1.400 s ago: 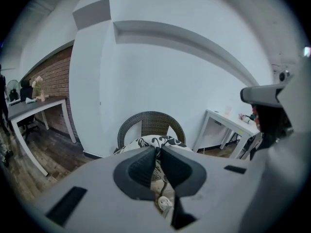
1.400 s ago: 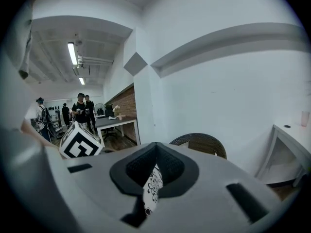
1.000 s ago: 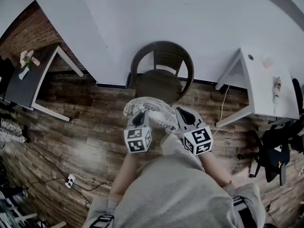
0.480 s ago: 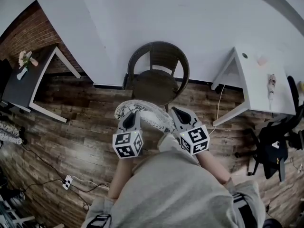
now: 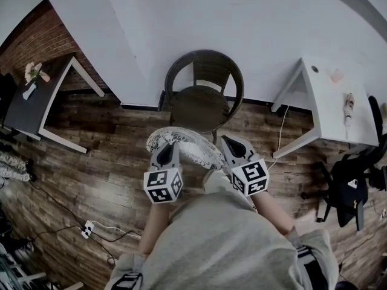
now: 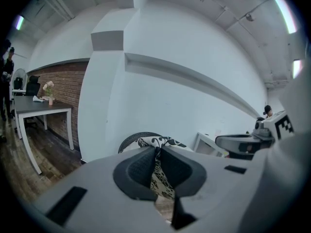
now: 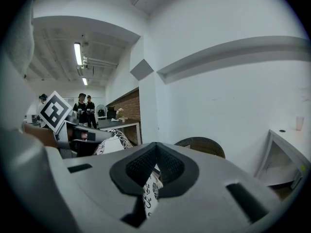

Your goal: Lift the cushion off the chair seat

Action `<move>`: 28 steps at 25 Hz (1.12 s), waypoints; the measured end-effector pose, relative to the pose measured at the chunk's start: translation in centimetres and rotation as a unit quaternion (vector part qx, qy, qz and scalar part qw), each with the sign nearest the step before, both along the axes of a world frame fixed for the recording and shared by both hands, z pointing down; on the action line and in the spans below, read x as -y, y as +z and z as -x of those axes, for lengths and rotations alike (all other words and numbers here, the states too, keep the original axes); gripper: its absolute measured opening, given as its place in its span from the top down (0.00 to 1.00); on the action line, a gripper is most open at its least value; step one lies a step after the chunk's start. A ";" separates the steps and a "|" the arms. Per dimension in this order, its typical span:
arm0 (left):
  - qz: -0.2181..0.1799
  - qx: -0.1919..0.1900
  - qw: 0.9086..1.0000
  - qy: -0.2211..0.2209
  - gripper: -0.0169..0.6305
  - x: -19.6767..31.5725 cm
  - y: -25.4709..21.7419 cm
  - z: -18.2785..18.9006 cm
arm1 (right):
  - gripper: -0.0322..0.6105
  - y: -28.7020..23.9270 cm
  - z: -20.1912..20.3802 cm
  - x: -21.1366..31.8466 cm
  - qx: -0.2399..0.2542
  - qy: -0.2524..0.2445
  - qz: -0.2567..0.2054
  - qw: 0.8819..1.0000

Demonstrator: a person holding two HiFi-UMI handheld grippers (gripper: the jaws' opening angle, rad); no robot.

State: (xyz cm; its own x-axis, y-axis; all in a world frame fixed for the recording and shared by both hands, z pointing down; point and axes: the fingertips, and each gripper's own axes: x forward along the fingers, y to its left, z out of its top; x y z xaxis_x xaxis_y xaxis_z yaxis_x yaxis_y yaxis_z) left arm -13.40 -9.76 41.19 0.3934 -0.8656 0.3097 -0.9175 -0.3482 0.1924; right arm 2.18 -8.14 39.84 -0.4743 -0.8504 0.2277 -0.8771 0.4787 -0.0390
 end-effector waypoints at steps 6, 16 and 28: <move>-0.001 -0.003 1.000 0.000 0.93 0.6 -0.1 0.0 | 0.95 0.2 -0.1 0.5 -0.010 0.004 0.003 1.000; 0.001 -0.005 1.000 0.005 0.93 0.8 0.0 -0.6 | 0.95 0.2 -0.6 0.5 -0.009 0.011 0.005 1.000; 0.002 -0.004 1.000 0.003 0.93 0.9 0.2 -0.5 | 0.95 0.5 -0.4 0.8 -0.008 0.011 0.004 1.000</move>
